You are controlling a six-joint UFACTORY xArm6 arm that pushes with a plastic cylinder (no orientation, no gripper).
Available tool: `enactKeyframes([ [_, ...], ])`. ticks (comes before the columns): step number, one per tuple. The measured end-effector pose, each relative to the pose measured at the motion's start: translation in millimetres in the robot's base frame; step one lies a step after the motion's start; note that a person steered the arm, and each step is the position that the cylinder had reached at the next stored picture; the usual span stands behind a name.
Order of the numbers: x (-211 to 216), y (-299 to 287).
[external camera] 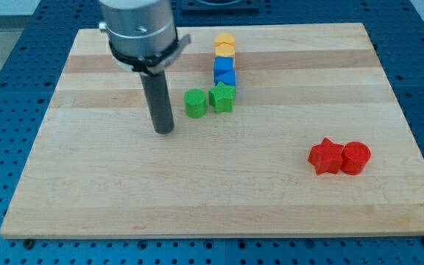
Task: Point at the green circle
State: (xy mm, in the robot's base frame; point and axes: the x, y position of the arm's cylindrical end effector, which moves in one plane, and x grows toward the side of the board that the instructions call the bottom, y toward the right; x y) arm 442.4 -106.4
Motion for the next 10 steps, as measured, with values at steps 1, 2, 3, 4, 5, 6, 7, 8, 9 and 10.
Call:
enactKeyframes([
  [1,-38,-27],
  [2,-67,-29],
  [3,-70,-29],
  [4,-70,-29],
  [5,-69,-25],
  [6,-66,-1],
  [7,-61,14],
  [8,-61,19],
  [9,-61,21],
  [10,-61,27],
])
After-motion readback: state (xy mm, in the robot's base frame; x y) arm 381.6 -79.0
